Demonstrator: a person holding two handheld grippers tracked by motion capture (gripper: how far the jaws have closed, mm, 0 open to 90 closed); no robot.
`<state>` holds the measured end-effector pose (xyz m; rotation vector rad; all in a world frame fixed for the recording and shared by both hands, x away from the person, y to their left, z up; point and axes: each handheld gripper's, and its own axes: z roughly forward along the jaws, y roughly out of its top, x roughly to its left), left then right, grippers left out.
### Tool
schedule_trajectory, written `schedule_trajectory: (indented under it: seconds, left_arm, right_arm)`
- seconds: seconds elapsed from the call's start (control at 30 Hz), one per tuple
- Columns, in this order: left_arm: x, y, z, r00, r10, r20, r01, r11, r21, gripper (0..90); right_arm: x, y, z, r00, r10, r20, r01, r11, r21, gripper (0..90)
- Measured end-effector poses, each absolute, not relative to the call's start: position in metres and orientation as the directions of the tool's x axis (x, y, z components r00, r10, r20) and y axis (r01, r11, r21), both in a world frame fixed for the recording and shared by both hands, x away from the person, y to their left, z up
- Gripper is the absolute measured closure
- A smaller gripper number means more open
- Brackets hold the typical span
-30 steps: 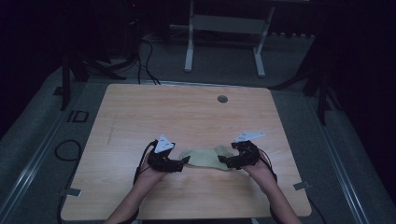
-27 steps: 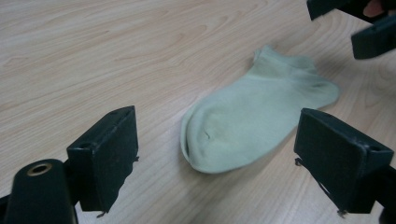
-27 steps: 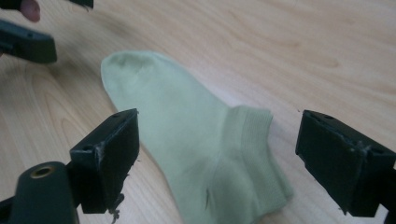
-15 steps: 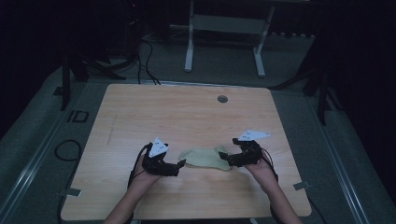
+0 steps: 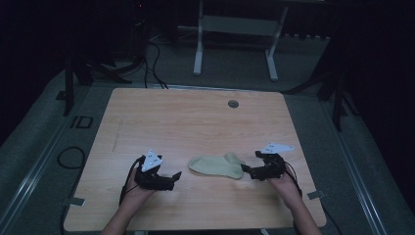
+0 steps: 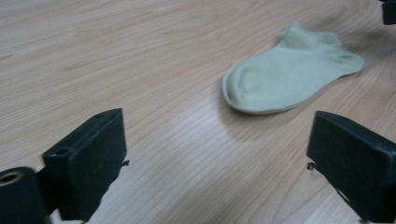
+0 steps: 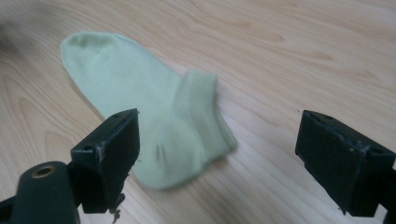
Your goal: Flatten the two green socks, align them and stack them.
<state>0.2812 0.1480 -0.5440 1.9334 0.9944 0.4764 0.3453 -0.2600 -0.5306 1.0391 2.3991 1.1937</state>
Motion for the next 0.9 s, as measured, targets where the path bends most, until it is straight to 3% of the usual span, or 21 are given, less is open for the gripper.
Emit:
schedule_trajectory:
  seconds: [0.9]
  left_arm:
    - [0.252, 0.208, -0.557, 0.51, 0.857, -0.07, 0.493, -0.225, 0.84, 2.5]
  right_arm:
    - [0.317, -0.326, -0.545, -0.605, 0.792, 0.085, 0.542, 0.33, 0.773, 14.0]
